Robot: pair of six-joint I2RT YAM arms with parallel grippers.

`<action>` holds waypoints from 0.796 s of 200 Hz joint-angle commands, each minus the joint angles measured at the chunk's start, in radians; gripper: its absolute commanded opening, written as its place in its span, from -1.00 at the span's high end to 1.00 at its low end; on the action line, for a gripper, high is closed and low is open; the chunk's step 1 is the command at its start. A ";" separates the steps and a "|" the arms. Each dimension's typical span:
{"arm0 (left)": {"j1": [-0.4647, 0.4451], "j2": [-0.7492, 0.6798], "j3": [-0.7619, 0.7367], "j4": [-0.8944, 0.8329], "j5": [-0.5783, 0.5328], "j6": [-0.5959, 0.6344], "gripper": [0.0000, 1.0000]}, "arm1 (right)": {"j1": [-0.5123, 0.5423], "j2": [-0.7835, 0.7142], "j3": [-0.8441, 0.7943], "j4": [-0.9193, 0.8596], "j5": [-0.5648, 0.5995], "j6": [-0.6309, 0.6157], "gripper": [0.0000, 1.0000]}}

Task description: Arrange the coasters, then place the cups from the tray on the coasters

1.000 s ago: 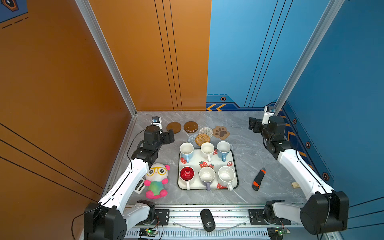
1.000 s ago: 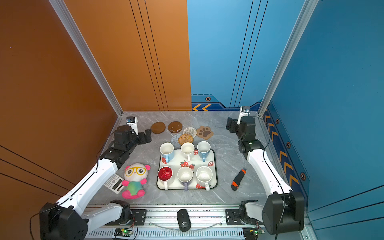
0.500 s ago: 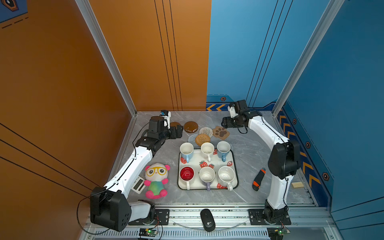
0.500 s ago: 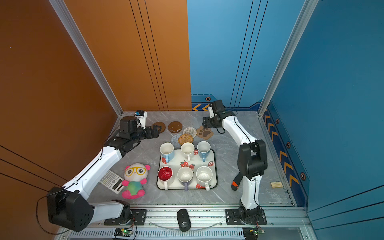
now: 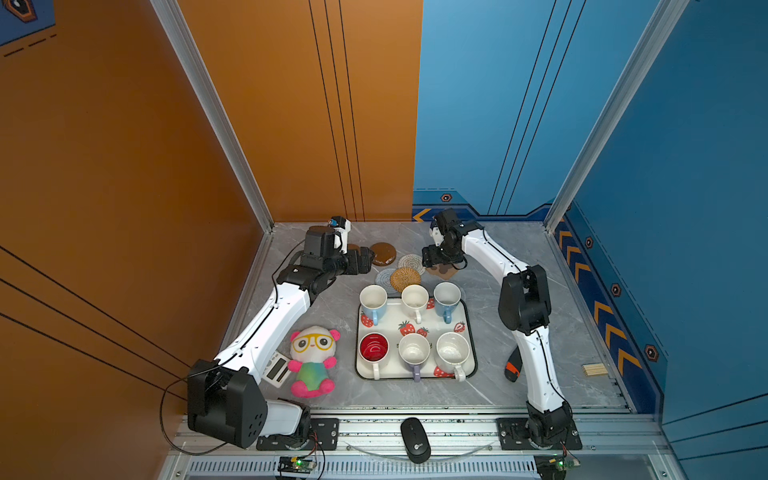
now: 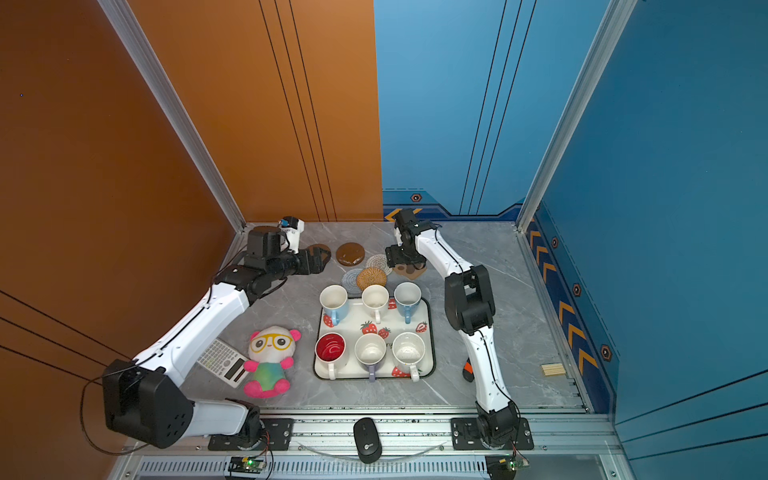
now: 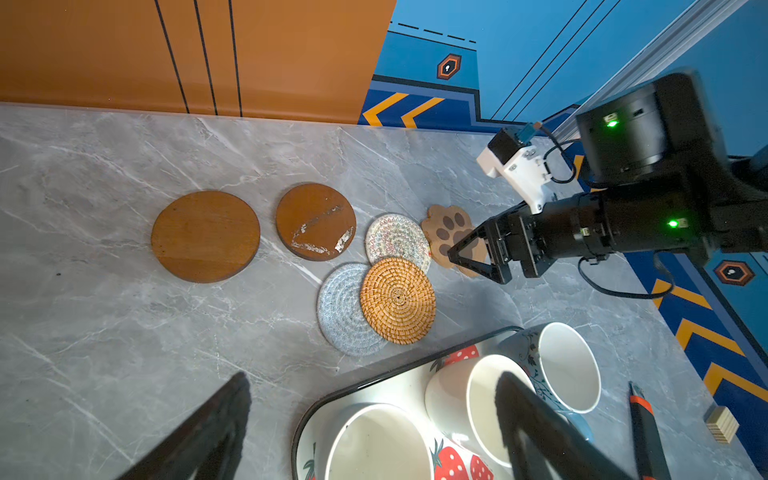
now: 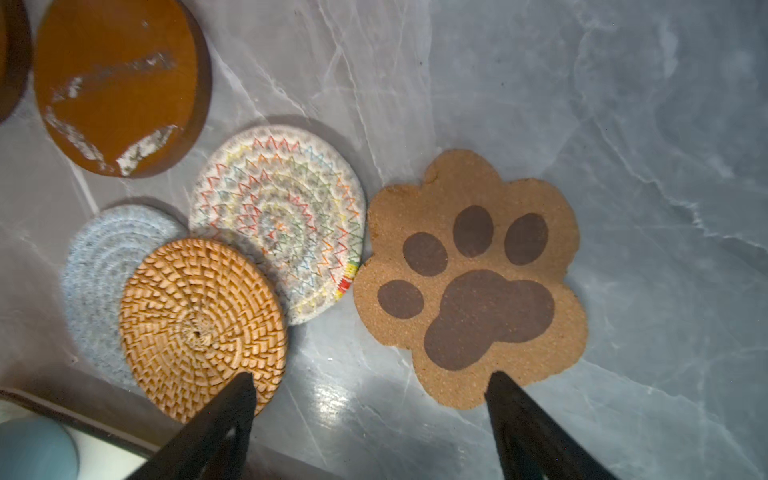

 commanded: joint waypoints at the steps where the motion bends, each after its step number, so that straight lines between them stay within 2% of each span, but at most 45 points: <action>1: -0.014 0.001 0.036 -0.022 0.018 -0.008 -0.85 | 0.004 0.016 0.030 -0.047 0.046 -0.023 -0.73; 159: -0.067 0.012 0.080 -0.065 -0.020 0.021 -0.82 | 0.021 0.123 0.086 -0.047 0.172 -0.039 -0.77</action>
